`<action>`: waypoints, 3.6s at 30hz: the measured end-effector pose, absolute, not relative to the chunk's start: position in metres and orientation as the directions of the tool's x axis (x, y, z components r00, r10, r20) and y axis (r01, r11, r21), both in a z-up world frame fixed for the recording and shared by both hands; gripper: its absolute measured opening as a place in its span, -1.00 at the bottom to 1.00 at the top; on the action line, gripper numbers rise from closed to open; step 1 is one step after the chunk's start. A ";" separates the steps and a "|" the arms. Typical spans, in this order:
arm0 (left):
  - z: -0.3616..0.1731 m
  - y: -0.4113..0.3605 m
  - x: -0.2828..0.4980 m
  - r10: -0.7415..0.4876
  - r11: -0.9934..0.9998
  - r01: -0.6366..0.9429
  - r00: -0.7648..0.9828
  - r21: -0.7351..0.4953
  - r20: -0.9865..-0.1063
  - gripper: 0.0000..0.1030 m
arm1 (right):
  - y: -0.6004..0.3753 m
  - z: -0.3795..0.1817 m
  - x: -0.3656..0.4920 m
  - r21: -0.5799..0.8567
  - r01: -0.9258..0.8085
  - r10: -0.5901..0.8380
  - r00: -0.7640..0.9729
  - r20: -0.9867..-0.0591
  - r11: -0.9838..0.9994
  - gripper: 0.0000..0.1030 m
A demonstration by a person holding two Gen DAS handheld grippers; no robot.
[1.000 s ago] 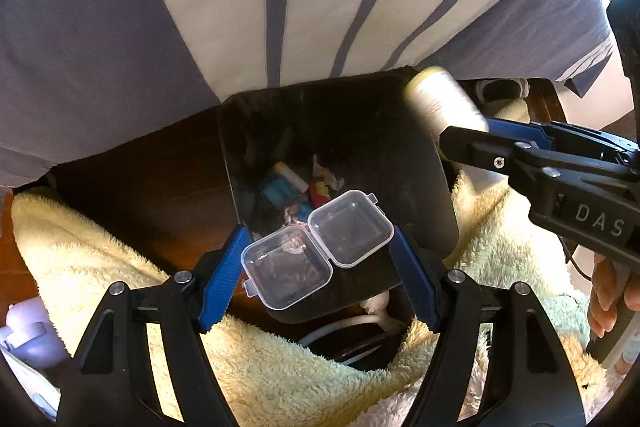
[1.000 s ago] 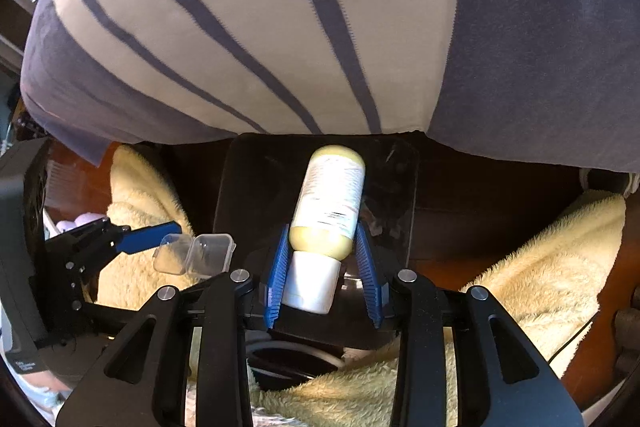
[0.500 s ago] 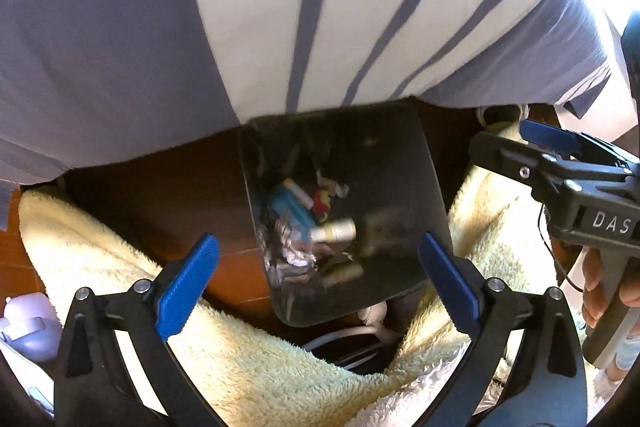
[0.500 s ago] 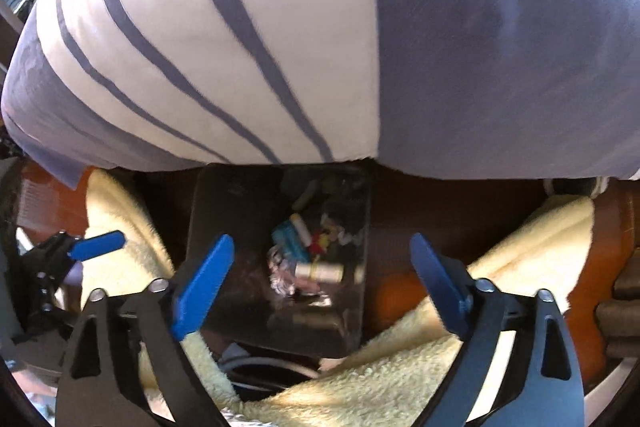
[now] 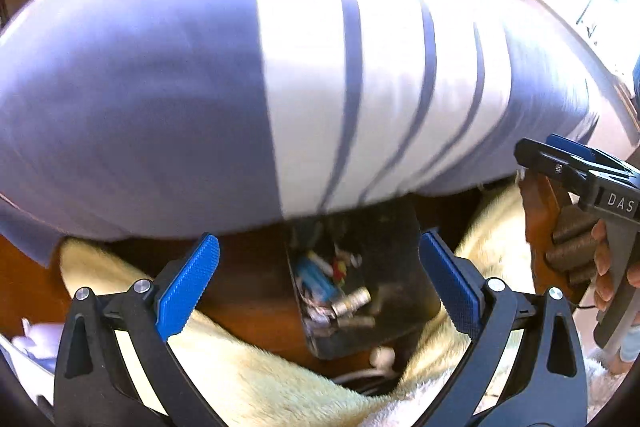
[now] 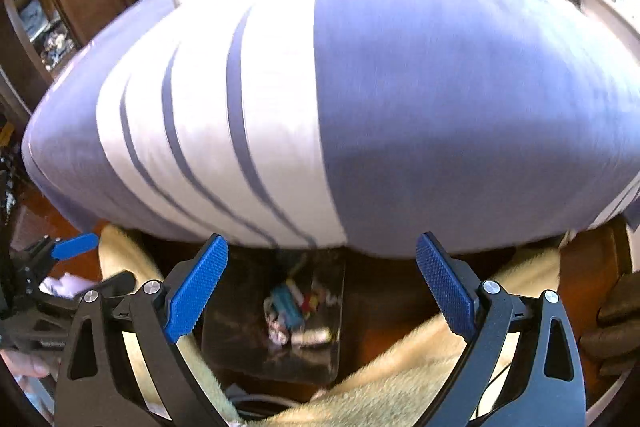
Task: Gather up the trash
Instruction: 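Raise both open tools back up toward the items on the bed, then grasp the black-green roller with the right tool while the left tool grasps the white tape roll, then carry the tape roll and roller down over the black bin with both tools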
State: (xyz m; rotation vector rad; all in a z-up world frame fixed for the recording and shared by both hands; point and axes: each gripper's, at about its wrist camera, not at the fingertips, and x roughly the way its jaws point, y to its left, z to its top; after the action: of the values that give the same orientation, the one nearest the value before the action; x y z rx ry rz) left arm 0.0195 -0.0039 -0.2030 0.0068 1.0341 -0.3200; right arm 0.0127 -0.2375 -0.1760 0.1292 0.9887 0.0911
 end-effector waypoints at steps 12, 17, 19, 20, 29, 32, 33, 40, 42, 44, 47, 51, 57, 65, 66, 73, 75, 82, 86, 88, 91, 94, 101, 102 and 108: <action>-0.136 0.018 0.099 -0.168 0.977 0.208 0.608 -0.049 -0.776 0.84 | -0.235 -0.115 0.096 0.145 -0.038 0.135 0.643 -0.753 0.989 0.85; -0.124 0.029 0.143 -0.146 0.983 0.176 0.630 -0.042 -0.763 0.84 | -0.216 -0.106 0.141 0.181 -0.079 0.189 0.638 -0.746 0.980 0.85; -0.123 0.031 0.158 -0.137 0.985 0.170 0.632 -0.036 -0.762 0.84 | -0.209 -0.105 0.159 0.186 -0.084 0.196 0.638 -0.744 0.979 0.85; -0.123 0.032 0.167 -0.132 0.986 0.166 0.632 -0.033 -0.764 0.84 | -0.203 -0.104 0.171 0.187 -0.091 0.201 0.637 -0.744 0.978 0.85; -0.129 0.037 0.210 -0.120 0.986 0.162 0.613 -0.024 -0.781 0.84 | -0.164 -0.112 0.247 0.168 -0.155 0.227 0.605 -0.763 0.974 0.84; -0.129 0.035 0.222 -0.119 0.986 0.168 0.612 -0.019 -0.781 0.84 | -0.153 -0.119 0.261 0.157 -0.171 0.229 0.590 -0.775 0.973 0.82; -0.129 0.035 0.225 -0.119 0.985 0.169 0.613 -0.017 -0.781 0.84 | -0.150 -0.119 0.264 0.150 -0.175 0.226 0.589 -0.776 0.973 0.73; -0.130 0.028 0.249 -0.107 0.986 0.167 0.619 -0.003 -0.778 0.84 | -0.149 -0.118 0.273 0.154 -0.199 0.245 0.599 -0.763 0.968 0.10; -0.129 0.025 0.257 -0.112 0.985 0.171 0.624 -0.006 -0.773 0.84 | -0.154 -0.117 0.271 0.161 -0.186 0.243 0.611 -0.753 0.969 0.10; -0.130 0.019 0.268 -0.116 0.985 0.175 0.629 -0.005 -0.769 0.84 | -0.162 -0.115 0.269 0.165 -0.167 0.234 0.623 -0.747 0.972 0.10; -0.130 0.013 0.284 -0.118 0.985 0.174 0.628 -0.009 -0.770 0.83 | -0.175 -0.115 0.262 0.161 -0.152 0.221 0.628 -0.746 0.975 0.10; -0.127 0.009 0.301 -0.147 0.983 0.179 0.635 -0.040 -0.759 0.67 | -0.187 -0.119 0.249 0.145 -0.153 0.210 0.633 -0.745 0.978 0.10; -0.126 0.000 0.322 -0.162 0.981 0.189 0.623 -0.054 -0.766 0.06 | -0.198 -0.117 0.230 0.125 -0.153 0.195 0.657 -0.728 0.980 0.10; -0.125 -0.006 0.314 -0.175 0.976 0.211 0.623 -0.052 -0.762 -0.39 | -0.206 -0.116 0.210 0.133 -0.141 0.193 0.658 -0.728 0.981 0.10; -0.125 -0.007 0.311 -0.179 0.975 0.213 0.623 -0.055 -0.761 -0.40 | -0.207 -0.115 0.206 0.136 -0.141 0.195 0.659 -0.727 0.981 0.10; -0.121 -0.011 0.250 -0.202 0.968 0.245 0.627 -0.055 -0.753 -0.40 | -0.211 -0.104 0.165 0.162 -0.142 0.215 0.671 -0.710 0.977 0.10; -0.117 -0.011 0.231 -0.212 0.966 0.252 0.633 -0.061 -0.744 -0.40 | -0.212 -0.102 0.150 0.166 -0.146 0.221 0.673 -0.706 0.975 0.10; -0.100 -0.015 0.155 -0.243 0.957 0.281 0.663 -0.064 -0.708 -0.40 | -0.214 -0.096 0.094 0.166 -0.155 0.227 0.690 -0.687 0.974 0.10; -0.095 -0.018 0.111 -0.267 0.951 0.302 0.676 -0.071 -0.687 -0.39 | -0.215 -0.100 0.061 0.160 -0.155 0.223 0.693 -0.686 0.975 0.10; -0.097 -0.019 0.095 -0.273 0.948 0.311 0.676 -0.070 -0.685 -0.39 | -0.216 -0.104 0.047 0.165 -0.149 0.222 0.692 -0.687 0.975 0.10; -0.104 -0.015 0.072 -0.272 0.949 0.307 0.673 -0.074 -0.688 -0.39 | -0.216 -0.110 0.030 0.175 -0.140 0.223 0.691 -0.688 0.975 0.10; -0.118 -0.011 0.047 -0.282 0.948 0.304 0.651 -0.098 -0.705 -0.39 | -0.212 -0.120 0.011 0.176 -0.138 0.222 0.682 -0.697 0.975 0.10; -0.164 -0.013 0.008 -0.292 0.941 0.313 0.570 -0.125 -0.768 -0.39 | -0.203 -0.155 -0.015 0.163 -0.147 0.220 0.625 -0.749 0.976 0.10; -0.172 -0.014 0.005 -0.290 0.941 0.313 0.555 -0.128 -0.780 -0.39 | -0.203 -0.163 -0.017 0.167 -0.146 0.222 0.609 -0.762 0.975 0.10; -0.214 -0.021 -0.002 -0.286 0.938 0.315 0.460 -0.147 -0.840 -0.39 | -0.204 -0.195 -0.021 0.182 -0.133 0.225 0.542 -0.810 0.974 0.10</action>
State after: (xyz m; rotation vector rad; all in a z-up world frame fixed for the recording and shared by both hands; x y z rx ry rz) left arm -0.0024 -0.0208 -0.2143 0.0312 1.0279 -0.3701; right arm -0.0210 -0.2037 -0.1953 0.1025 0.9759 0.2134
